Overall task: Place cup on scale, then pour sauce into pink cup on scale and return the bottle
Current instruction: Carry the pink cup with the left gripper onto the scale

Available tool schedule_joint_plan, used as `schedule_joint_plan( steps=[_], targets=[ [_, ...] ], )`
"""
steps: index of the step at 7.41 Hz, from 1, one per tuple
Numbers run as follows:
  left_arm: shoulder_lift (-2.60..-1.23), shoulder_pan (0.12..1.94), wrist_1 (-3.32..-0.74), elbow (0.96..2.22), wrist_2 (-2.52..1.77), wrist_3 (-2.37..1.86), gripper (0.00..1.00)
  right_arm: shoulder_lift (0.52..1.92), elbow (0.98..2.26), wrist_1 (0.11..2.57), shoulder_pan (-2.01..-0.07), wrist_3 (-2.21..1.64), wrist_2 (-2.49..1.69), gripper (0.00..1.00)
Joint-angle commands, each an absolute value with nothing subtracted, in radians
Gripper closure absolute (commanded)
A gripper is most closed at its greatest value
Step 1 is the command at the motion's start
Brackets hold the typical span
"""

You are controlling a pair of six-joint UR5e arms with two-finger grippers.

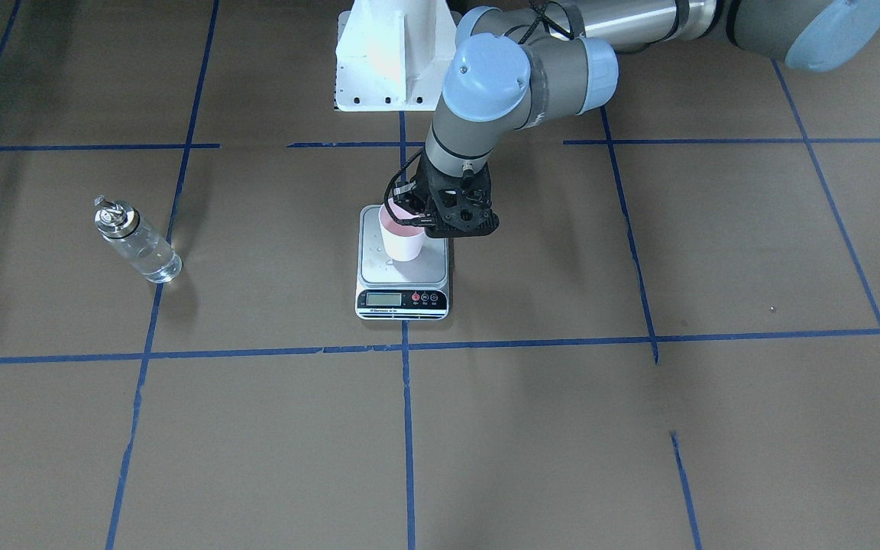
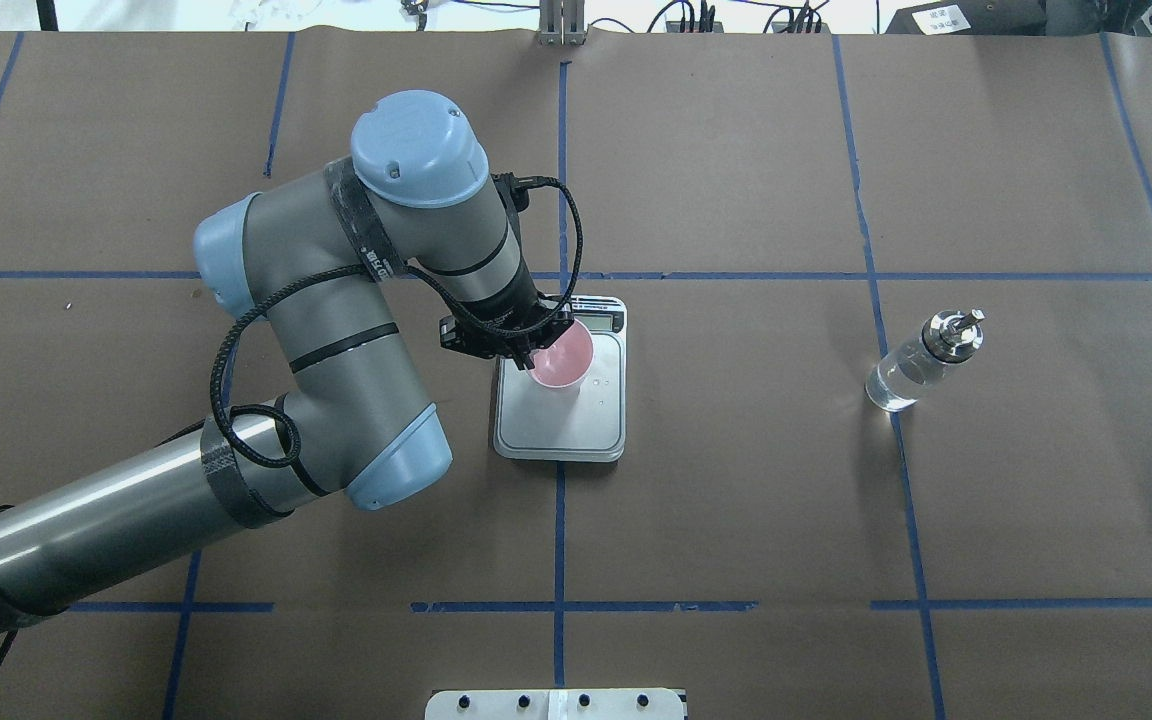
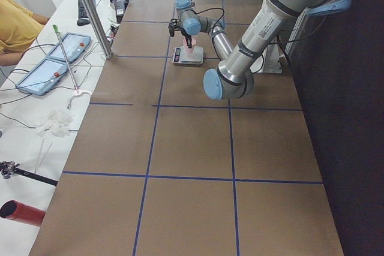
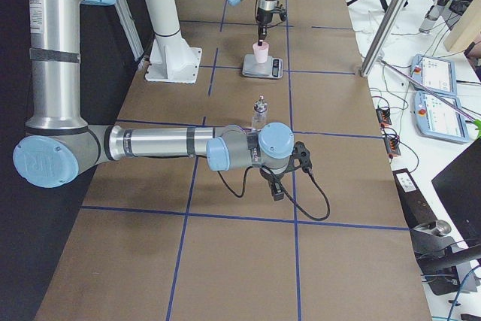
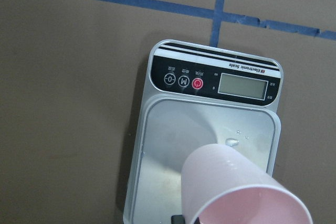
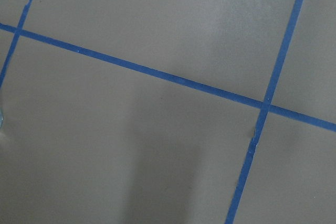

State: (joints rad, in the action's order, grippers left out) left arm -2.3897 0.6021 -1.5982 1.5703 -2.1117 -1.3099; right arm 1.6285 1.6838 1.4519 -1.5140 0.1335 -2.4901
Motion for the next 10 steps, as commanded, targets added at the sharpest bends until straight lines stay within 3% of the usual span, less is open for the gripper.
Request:
schedule_joint_plan(
  steps=[1, 2, 3, 5, 7, 10],
  targets=[
    [-2.391, 0.6, -1.597, 1.565, -2.1, -1.312, 1.0, 1.629, 1.686, 1.45, -1.514, 0.133, -2.497, 0.0],
    [-2.387, 0.597, -1.598, 1.565, -2.102, -1.312, 0.7, 1.631, 1.684, 1.451, -1.514, 0.132, -2.508, 0.0],
    [-2.385, 0.594, -1.604, 1.563, -2.105, -1.309, 0.62, 1.631, 1.675, 1.453, -1.511, 0.129, -2.522, 0.0],
    [-2.382, 0.597, -1.605, 1.592, -2.111, -1.304, 0.61, 1.629, 1.69, 1.445, -1.503, 0.129, -2.572, 0.0],
    [-2.372, 0.601, -1.597, 1.663, -2.111, -1.307, 0.61, 1.631, 1.706, 1.286, -1.465, 0.015, -2.569, 0.0],
    [-2.365, 0.621, -1.595, 1.67, -2.111, -1.307, 0.61, 1.759, 1.717, 0.588, -1.297, -0.545, -2.413, 0.0]
  ],
)
